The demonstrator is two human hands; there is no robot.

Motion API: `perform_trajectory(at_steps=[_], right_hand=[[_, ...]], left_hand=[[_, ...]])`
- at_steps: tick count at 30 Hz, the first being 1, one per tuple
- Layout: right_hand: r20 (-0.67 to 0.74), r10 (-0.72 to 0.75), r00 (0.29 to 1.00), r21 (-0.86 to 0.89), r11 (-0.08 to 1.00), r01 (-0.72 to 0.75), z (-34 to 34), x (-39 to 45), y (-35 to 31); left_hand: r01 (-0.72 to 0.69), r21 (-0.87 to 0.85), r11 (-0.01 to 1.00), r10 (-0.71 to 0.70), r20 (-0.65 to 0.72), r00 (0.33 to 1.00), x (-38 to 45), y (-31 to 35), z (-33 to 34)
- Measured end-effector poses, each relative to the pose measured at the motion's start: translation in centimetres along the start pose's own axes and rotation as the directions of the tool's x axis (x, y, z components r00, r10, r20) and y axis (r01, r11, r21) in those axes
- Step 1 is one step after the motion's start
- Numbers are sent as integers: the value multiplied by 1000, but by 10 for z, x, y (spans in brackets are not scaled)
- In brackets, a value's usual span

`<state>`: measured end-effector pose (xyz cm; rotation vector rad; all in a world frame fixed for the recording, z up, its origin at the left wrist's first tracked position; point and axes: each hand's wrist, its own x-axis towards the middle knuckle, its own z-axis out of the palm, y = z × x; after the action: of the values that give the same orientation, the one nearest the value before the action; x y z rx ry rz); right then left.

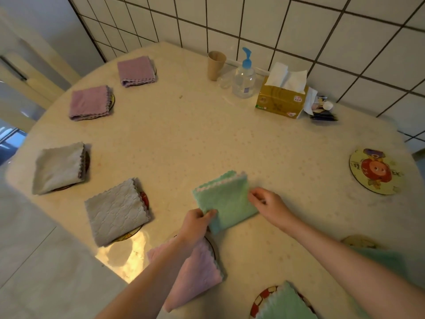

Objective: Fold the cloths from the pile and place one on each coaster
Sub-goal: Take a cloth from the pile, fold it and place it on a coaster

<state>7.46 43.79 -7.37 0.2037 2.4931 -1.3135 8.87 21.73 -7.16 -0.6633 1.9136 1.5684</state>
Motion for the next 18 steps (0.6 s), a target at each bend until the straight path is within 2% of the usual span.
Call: perform_trajectory(at_steps=[2,4,10,18], right_hand=[[27,54,998,15,998,-54,8,14,-8],[41,90,995,-49,995,-88,13,24,-10],[-8,56,998,-93,994,-57,19,27,-10],[-83,160,984,-181,968,-172,25,36,-11]], left_hand=[[69,-94,993,-70,-2,998,6,3,1],[103,-133,986,-105,-3,994,9,4,3],[113,-206,972,-114,6,993,12,1,2],[159,-153,975,-166,-32,986,21,5,2]])
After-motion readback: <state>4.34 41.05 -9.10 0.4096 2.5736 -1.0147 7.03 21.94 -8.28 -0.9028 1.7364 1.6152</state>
